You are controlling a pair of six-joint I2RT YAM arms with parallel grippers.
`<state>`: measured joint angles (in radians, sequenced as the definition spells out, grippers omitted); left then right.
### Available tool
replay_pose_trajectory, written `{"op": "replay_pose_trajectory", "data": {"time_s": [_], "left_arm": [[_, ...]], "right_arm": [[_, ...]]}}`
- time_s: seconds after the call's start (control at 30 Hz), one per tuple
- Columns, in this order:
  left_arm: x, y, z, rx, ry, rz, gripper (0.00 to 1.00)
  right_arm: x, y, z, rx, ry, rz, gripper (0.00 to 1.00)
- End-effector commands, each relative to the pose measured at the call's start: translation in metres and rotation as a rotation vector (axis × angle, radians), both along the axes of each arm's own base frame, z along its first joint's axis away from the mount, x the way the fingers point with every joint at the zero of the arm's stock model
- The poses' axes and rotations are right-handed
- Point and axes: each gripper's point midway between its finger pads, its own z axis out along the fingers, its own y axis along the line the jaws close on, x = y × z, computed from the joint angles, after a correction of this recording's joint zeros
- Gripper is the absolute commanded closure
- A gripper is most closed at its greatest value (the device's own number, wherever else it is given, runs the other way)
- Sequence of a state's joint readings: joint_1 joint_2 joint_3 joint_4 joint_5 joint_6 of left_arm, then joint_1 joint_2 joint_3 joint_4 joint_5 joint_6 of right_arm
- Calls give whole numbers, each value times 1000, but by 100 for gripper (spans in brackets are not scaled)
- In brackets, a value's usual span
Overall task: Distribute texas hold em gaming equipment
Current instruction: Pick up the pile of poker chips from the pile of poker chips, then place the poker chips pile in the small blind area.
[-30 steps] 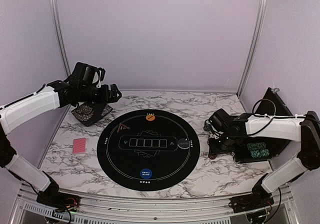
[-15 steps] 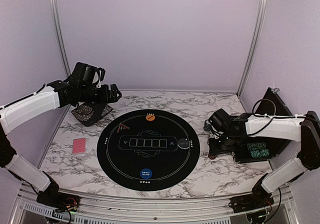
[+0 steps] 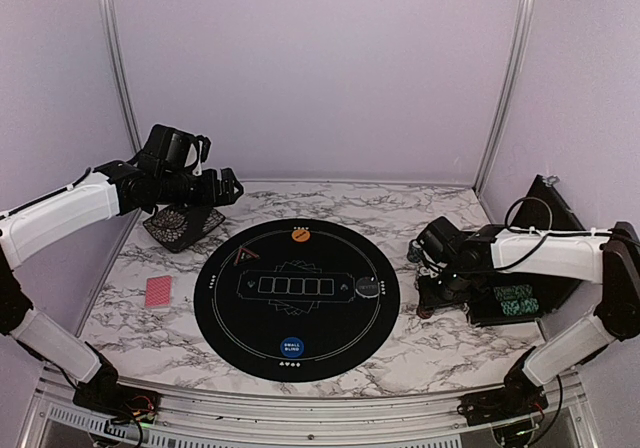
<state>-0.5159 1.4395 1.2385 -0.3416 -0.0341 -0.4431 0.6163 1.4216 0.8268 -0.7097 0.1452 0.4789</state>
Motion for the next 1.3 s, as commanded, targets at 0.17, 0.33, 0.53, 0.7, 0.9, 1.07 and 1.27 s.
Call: {"op": "replay_pose_trajectory", "data": {"time_s": [0.17,0.33,0.53,0.7,0.9,1.07,1.27], "left_arm": [[2,1,0,-3,-7,-1,1],[2,1,0,-2,-9,1,1],[2,1,-1,-1,-5,0,1],[1,1,-1,-3,-5,-1,1],[1,0,-2,-4,-3,-4,1],[-1,0,-3,-6,-2,-7,1],[-2,1,-1,-9,-6,-8,1]], "right_arm": [[12,8,20,23,-63,-5,64],[10,9,23,29,-62,-4,65],[6,13,29,33,-64,6,64],[2,24,35,38,-67,33,65],[-8,59,47,78,-83,107,65],[-28,104,44,94,-77,241,65],[-57,155,37,102,-73,410,65]]}}
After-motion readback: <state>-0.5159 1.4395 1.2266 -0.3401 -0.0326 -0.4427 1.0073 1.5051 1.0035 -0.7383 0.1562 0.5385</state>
